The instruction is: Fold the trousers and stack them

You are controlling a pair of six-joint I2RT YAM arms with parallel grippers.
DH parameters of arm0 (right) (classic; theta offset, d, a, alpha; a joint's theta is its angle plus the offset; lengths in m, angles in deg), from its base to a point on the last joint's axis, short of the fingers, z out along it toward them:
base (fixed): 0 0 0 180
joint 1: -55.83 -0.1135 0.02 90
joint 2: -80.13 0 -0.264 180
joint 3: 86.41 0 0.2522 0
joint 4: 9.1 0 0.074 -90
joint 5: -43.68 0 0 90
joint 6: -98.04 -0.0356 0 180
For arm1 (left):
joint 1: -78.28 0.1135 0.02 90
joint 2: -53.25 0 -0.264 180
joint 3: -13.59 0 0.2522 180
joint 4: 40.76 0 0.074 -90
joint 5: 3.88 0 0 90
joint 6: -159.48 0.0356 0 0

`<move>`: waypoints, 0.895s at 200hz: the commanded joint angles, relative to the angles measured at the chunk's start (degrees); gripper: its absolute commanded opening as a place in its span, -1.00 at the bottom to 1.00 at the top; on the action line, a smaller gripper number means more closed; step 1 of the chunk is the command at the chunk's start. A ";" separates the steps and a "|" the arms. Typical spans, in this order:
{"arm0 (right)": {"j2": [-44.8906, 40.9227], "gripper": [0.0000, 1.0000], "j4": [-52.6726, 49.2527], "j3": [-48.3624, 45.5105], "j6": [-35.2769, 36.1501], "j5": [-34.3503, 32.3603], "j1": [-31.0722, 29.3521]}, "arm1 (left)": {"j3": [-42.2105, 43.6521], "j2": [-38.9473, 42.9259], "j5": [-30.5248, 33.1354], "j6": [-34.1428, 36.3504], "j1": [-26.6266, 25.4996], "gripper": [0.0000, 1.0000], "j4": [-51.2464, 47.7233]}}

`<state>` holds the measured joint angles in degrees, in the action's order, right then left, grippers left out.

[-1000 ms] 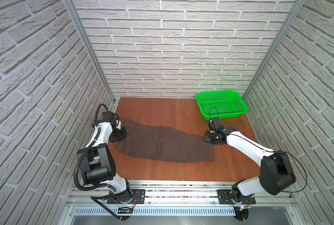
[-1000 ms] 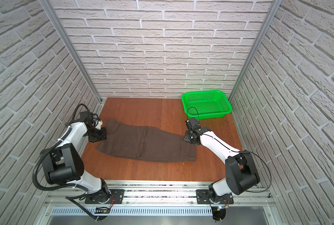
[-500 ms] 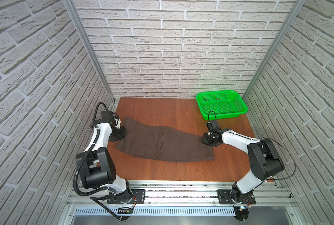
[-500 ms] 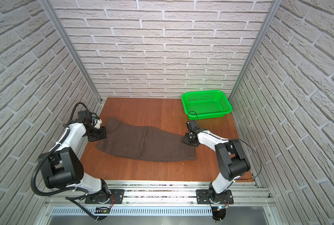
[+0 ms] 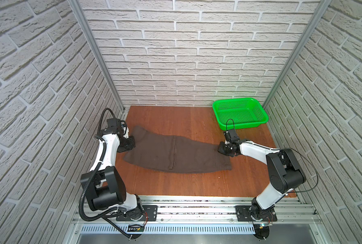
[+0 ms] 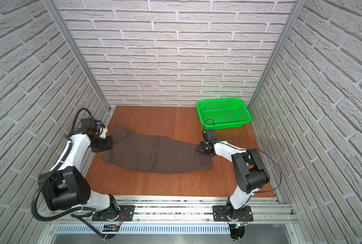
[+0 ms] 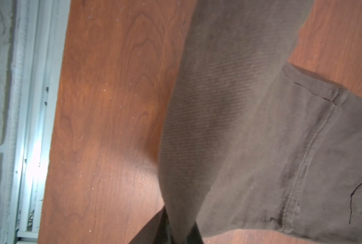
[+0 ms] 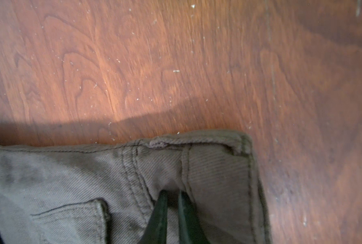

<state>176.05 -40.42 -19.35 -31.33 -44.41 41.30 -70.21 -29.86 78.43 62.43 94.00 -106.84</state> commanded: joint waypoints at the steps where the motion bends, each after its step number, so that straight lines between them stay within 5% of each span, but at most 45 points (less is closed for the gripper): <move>1: -2.07 -0.59 -7.22 -2.11 2.24 -2.38 0.55 | -3.15 2.19 2.73 1.42 1.33 -1.00 1.14; 81: -6.55 -0.38 -10.80 -2.74 3.35 0.00 0.55 | -6.06 1.15 4.87 3.26 3.42 -1.00 -0.07; 179: -5.01 -0.34 -4.09 -4.21 3.02 8.57 -0.25 | -5.47 3.39 -0.54 1.67 1.53 -1.00 -2.13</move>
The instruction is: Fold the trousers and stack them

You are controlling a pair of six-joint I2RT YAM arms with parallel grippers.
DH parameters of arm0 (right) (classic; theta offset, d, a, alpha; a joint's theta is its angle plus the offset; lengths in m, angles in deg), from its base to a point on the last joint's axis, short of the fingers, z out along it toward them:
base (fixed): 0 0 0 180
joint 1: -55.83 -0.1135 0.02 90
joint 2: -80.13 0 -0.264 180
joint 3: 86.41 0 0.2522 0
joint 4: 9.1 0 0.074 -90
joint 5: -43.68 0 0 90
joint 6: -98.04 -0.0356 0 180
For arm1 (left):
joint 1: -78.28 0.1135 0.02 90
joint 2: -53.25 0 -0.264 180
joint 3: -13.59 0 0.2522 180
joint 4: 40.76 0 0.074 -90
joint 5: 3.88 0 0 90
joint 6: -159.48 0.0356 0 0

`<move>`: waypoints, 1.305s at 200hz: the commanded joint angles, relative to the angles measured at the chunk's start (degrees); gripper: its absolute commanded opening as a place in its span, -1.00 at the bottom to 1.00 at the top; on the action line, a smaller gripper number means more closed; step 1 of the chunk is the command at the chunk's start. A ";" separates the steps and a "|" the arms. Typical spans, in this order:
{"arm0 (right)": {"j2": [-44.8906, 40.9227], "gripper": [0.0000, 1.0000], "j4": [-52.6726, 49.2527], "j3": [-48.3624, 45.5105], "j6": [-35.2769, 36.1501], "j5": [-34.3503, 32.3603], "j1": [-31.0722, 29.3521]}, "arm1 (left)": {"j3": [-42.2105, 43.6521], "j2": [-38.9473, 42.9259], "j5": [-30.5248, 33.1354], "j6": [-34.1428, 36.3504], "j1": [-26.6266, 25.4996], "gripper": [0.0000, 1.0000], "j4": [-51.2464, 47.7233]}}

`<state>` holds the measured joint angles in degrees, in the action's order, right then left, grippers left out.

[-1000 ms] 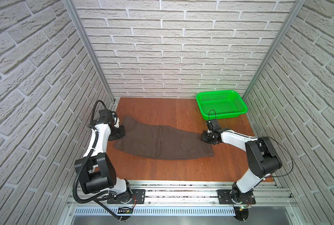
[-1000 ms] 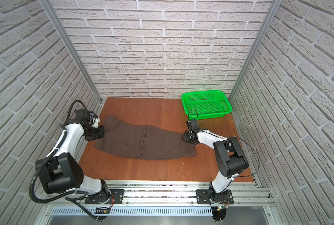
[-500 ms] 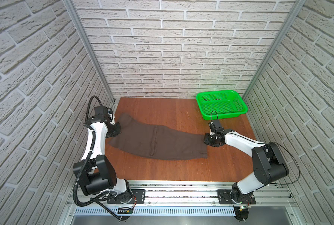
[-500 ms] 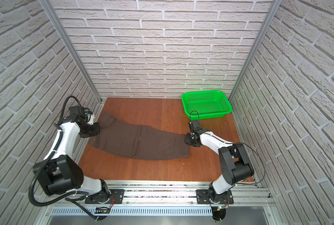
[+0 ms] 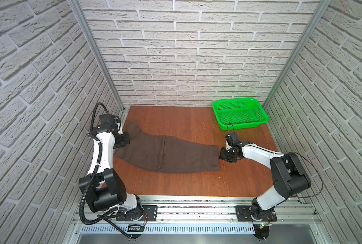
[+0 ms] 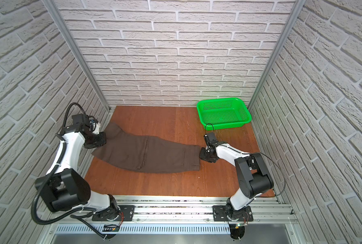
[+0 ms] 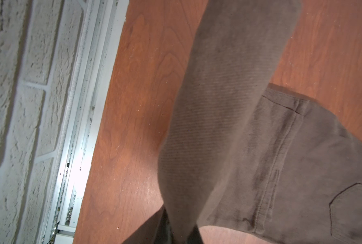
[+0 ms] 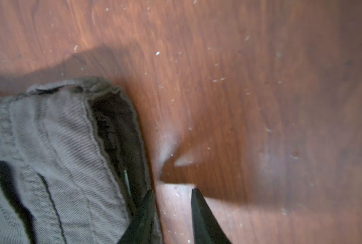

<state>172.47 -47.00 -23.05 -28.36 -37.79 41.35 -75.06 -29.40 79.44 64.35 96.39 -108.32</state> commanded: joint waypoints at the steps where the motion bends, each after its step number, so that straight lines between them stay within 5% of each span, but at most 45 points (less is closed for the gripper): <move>1: -1.53 -0.34 2.46 -0.54 0.03 1.89 -0.29 | -0.61 2.93 -1.56 -0.24 -0.87 -1.00 -0.67; 51: -5.78 -0.26 -1.93 0.76 -1.54 -1.56 -0.29 | -0.69 4.03 -1.50 -0.94 -1.71 -1.00 -1.83; 89: -7.70 -0.23 -0.19 0.64 -1.34 2.38 -0.31 | -1.30 4.41 -1.41 -1.29 -2.20 -1.00 -2.60; 186: 3.61 -0.14 10.65 -2.31 -1.56 12.83 -0.20 | -2.80 3.77 -2.84 -7.05 -7.50 -1.00 -5.39; 261: 6.98 -0.28 12.67 -1.89 -0.01 19.20 -0.54 | -4.51 3.91 -3.62 -17.56 -23.10 -1.00 -8.60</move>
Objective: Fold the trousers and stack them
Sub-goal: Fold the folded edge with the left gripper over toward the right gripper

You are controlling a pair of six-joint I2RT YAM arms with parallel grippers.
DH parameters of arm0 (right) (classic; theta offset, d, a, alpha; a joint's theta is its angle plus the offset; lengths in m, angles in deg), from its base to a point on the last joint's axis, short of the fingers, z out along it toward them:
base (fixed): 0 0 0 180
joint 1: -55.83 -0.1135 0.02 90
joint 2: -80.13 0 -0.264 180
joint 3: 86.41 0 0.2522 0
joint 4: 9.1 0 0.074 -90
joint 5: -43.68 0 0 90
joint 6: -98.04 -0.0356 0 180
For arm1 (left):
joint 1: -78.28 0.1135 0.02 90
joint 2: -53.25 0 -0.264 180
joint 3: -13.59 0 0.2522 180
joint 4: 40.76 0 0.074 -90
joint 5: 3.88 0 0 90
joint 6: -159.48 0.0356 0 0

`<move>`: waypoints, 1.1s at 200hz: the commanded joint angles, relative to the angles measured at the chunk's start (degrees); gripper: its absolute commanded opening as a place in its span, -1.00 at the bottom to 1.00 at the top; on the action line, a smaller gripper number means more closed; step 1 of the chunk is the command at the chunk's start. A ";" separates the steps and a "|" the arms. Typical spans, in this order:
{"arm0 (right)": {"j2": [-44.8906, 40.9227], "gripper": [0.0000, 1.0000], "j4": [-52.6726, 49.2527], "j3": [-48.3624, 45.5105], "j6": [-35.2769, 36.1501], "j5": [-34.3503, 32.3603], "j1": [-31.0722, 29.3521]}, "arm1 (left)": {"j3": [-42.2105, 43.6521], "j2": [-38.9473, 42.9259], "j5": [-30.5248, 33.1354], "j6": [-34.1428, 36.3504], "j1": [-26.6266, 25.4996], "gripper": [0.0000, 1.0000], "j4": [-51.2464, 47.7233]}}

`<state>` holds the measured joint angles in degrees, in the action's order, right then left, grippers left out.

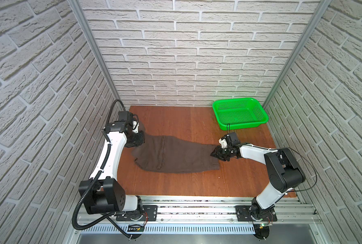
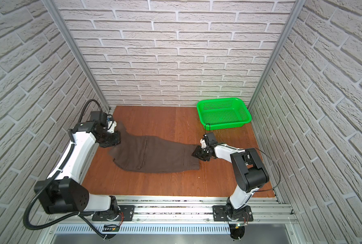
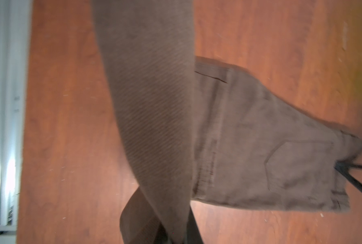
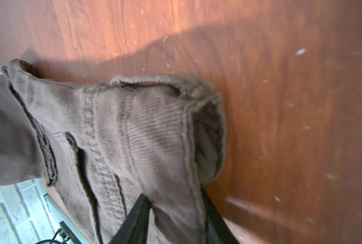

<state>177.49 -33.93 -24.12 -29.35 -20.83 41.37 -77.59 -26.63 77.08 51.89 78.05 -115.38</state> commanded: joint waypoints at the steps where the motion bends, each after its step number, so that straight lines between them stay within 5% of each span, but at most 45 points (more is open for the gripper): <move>1: 1.95 -0.28 -0.38 -0.86 0.99 2.26 -0.61 | -2.00 1.09 -1.25 -5.27 -5.08 -1.00 -1.50; 98: 3.58 -0.49 0.92 0.06 -0.04 2.90 -3.15 | -8.52 -12.21 6.88 -25.30 -35.86 -1.00 7.68; 220: 4.63 -0.51 2.10 1.07 -1.31 1.66 -5.23 | -16.87 -26.16 7.67 -31.73 -48.32 -1.00 12.43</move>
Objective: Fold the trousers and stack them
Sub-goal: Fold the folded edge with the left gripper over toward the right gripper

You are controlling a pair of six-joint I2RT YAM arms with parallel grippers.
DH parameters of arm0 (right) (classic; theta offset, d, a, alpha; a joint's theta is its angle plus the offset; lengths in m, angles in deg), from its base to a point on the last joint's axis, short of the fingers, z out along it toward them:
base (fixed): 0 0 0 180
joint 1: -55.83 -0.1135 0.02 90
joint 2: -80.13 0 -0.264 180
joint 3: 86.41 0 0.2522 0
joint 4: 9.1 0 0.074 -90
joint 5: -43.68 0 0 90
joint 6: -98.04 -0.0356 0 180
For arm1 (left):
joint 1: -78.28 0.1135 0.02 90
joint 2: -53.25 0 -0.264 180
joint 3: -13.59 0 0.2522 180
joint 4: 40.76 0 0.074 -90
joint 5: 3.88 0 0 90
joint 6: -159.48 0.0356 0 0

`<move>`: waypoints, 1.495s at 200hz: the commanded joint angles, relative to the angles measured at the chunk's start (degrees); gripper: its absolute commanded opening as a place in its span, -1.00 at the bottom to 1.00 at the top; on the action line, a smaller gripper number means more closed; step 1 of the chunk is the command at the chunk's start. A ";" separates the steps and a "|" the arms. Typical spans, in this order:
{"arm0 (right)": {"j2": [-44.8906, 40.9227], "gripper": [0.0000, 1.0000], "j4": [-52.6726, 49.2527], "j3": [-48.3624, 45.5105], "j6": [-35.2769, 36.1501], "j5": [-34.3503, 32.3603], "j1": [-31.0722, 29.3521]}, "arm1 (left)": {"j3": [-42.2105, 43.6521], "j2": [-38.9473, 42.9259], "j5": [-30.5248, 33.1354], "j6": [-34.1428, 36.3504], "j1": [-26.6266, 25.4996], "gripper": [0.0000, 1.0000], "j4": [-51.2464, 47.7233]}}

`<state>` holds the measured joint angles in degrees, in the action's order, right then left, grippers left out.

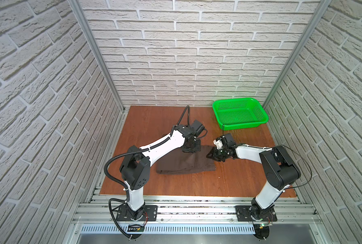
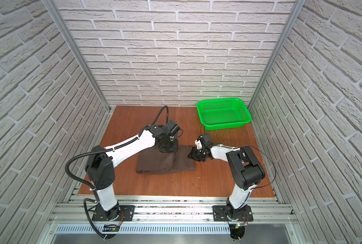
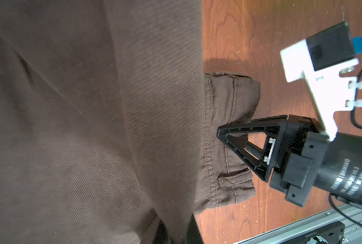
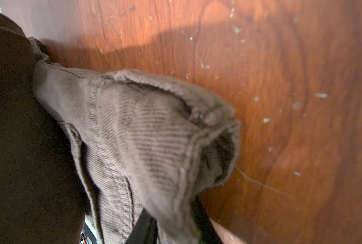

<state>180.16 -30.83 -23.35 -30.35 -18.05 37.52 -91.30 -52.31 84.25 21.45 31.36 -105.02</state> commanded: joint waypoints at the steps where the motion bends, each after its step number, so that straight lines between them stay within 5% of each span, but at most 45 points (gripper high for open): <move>1: 1.99 -0.51 -1.00 0.29 -0.29 -1.16 -1.38 | -3.17 -0.50 0.53 -1.32 -1.66 -1.00 2.03; 116: 1.66 -0.46 -1.90 0.89 -0.27 -1.67 -1.84 | -5.87 -4.49 0.29 -1.09 -3.19 -1.00 0.69; 137: -0.93 -0.38 -4.73 1.29 0.05 -5.33 -1.82 | -7.17 -4.57 -1.07 0.20 -3.21 -0.69 1.42; 158: -5.38 -0.29 -8.86 1.94 0.72 -10.64 -1.79 | -8.15 -3.65 -1.96 1.21 -3.18 -0.16 2.81; 217: -20.23 -0.18 -23.14 5.48 2.15 -29.05 -1.39 | -10.33 1.26 0.17 3.66 -3.05 0.10 2.84; 299: -11.96 -0.11 -21.40 12.20 3.91 -17.44 -4.51 | 8.03 12.46 1.13 2.44 3.84 0.27 7.43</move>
<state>164.86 -53.01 -11.53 -26.44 -38.35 34.33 -88.48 -42.95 84.57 24.59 33.02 -100.06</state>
